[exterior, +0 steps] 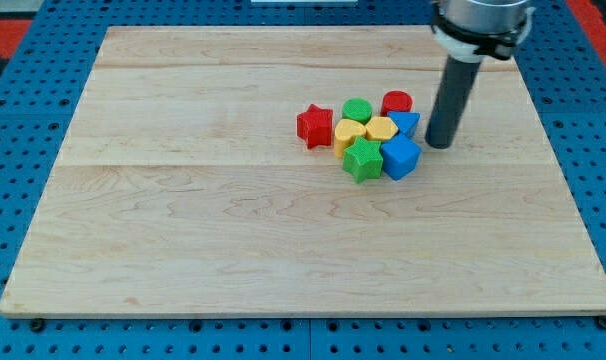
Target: Put the red circle vertically above the green circle
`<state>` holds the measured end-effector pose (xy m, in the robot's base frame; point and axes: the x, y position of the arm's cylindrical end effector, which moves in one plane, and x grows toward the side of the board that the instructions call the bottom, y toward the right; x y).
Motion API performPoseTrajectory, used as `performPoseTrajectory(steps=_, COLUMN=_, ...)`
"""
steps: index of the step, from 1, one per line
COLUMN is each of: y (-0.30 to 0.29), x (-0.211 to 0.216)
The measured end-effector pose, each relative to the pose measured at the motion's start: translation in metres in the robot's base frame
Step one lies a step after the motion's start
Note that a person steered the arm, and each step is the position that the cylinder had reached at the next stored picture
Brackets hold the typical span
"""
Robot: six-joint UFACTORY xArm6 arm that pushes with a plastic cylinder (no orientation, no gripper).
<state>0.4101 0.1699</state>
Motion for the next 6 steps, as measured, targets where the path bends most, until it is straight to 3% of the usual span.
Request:
performPoseTrajectory(steps=1, y=0.022, x=-0.018)
performPoseTrajectory(steps=4, y=-0.028, x=-0.021)
performPoseTrajectory(steps=6, y=-0.044, x=-0.047)
